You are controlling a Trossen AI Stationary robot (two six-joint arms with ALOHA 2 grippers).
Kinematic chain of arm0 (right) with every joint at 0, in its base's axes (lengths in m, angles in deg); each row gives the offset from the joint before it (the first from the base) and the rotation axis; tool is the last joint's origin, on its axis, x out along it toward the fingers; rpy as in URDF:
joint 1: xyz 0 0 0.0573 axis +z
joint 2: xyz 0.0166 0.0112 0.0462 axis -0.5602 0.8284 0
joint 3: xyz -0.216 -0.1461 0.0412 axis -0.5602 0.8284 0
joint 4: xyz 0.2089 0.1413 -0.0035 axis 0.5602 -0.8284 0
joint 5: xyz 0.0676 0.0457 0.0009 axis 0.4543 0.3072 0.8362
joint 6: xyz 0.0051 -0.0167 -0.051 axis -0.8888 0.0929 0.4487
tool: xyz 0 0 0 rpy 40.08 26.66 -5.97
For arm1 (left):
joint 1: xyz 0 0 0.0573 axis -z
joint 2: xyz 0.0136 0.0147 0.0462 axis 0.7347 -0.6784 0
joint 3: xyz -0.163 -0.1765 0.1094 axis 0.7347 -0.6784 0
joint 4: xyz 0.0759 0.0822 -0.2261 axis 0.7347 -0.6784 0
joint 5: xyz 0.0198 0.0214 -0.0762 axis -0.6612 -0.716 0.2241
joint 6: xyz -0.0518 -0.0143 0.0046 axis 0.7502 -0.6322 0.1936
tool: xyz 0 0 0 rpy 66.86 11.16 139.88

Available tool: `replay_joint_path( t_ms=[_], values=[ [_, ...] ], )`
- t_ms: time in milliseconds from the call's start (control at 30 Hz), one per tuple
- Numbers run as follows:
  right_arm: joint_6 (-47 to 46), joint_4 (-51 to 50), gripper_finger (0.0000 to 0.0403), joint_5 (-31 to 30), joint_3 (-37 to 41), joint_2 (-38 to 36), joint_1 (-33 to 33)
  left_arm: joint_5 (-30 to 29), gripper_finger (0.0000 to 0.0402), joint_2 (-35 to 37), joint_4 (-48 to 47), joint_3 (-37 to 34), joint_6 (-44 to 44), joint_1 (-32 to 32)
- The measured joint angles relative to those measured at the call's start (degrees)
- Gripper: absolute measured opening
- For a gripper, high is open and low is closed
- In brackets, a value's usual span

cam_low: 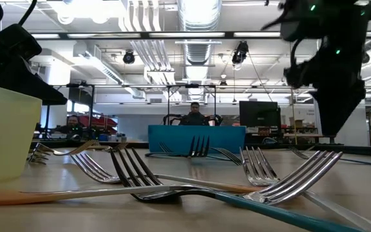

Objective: Sort silverware by color (type)
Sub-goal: Put the blue fork into the pink bin

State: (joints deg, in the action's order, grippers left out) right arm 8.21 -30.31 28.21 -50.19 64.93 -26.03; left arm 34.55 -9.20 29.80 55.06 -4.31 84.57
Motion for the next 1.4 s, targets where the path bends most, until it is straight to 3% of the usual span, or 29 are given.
replay_joint_path(
  t_ms=[167,500,833,1000,1233,1400],
  values=[
    [1.60,0.11,0.0188,6.75,0.00,5.93,-3.25,0.00,0.0077,0.00,-0.01,0.00,-0.01,0.01],
    [6.98,0.71,0.0156,7.84,-0.21,16.22,-5.07,0.00,0.0077,-0.04,-0.01,0.00,-0.01,0.01],
    [10.16,2.49,0.0019,9.68,-0.19,19.63,-5.07,0.00,0.0077,-0.04,0.00,0.00,0.00,-0.01],
    [9.04,2.03,0.0012,9.96,-0.12,15.73,-5.07,0.00,0.0077,-0.04,0.00,0.01,0.01,0.00],
    [5.16,0.97,0.0010,8.91,-2.09,1.58,-3.18,0.00,0.0077,-0.04,0.00,0.00,0.01,0.01],
    [2.63,3.17,0.0009,6.48,-3.61,-7.72,2.48,0.00,0.0077,-0.04,0.00,0.00,0.00,0.00]
  ],
)
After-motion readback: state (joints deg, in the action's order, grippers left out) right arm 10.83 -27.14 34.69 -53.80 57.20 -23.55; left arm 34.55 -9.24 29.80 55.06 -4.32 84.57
